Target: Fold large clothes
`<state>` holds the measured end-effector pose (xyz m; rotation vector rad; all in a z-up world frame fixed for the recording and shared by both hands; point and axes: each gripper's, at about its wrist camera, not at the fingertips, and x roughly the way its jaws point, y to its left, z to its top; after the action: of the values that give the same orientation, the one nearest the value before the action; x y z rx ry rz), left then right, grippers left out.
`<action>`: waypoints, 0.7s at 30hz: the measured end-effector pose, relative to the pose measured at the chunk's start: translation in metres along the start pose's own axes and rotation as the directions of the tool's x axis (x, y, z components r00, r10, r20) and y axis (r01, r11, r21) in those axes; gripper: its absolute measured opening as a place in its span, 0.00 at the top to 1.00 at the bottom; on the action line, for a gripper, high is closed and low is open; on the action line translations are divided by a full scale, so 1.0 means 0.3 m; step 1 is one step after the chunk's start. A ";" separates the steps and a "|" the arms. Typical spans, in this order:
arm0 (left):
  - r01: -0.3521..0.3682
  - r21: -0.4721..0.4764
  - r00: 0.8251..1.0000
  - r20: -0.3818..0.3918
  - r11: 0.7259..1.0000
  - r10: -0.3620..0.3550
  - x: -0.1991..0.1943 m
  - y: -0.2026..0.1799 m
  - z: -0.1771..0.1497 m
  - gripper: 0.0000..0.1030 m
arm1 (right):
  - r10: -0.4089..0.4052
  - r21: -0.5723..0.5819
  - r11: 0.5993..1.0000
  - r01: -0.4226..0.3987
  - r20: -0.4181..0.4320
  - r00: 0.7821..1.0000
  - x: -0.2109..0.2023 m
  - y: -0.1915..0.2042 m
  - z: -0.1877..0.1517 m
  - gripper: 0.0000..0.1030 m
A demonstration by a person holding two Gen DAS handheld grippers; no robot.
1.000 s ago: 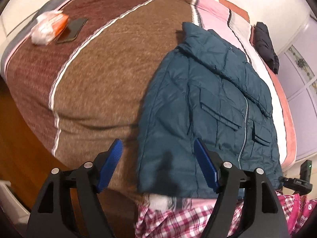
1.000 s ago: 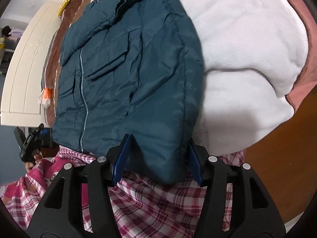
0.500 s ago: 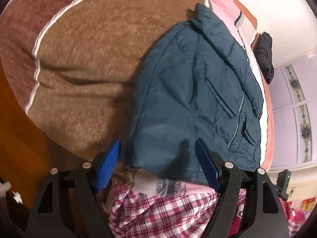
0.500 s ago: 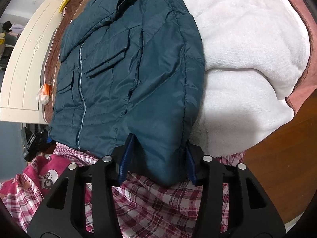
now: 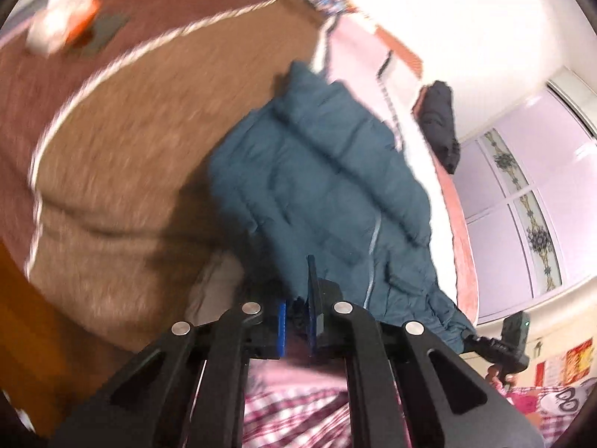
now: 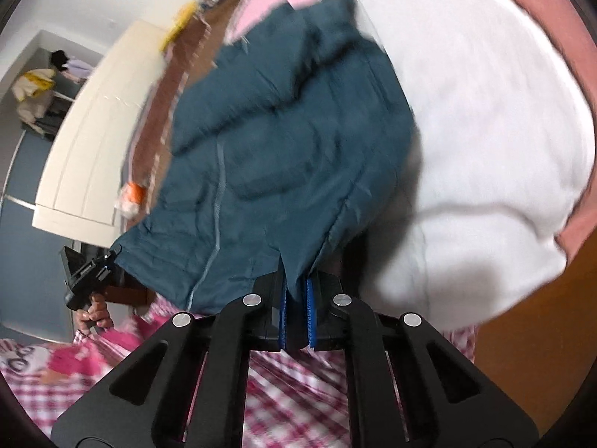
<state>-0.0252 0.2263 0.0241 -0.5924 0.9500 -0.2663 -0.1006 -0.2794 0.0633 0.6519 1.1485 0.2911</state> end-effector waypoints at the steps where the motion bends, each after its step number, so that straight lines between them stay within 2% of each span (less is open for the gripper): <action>1: 0.006 0.025 1.000 0.027 1.000 -0.006 -0.015 -0.035 0.032 0.93 | 0.003 -0.012 1.000 -0.002 0.019 1.000 -0.015 0.016 0.021 0.91; 7: -0.009 0.130 0.991 0.130 0.992 -0.008 -0.049 -0.186 0.233 0.93 | 0.043 -0.076 0.997 -0.031 0.158 0.987 -0.105 0.111 0.237 0.92; 11: -0.021 0.182 0.982 0.188 0.983 -0.014 -0.028 -0.289 0.422 0.93 | 0.046 -0.086 0.996 -0.028 0.217 0.975 -0.120 0.155 0.438 0.92; 17: -0.065 0.220 0.973 0.230 0.973 0.013 0.113 -0.408 0.717 0.93 | 0.012 -0.050 0.999 0.002 0.282 0.959 -0.085 0.161 0.768 0.92; 21: -0.103 0.234 0.970 0.237 0.967 0.046 0.252 -0.470 0.895 0.93 | -0.015 0.007 1.000 0.013 0.303 0.953 0.003 0.129 1.001 0.92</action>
<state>0.2445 0.1727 0.1726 -0.3496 0.7007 -0.2373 0.1773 -0.3470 0.1623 0.6666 0.8583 0.1686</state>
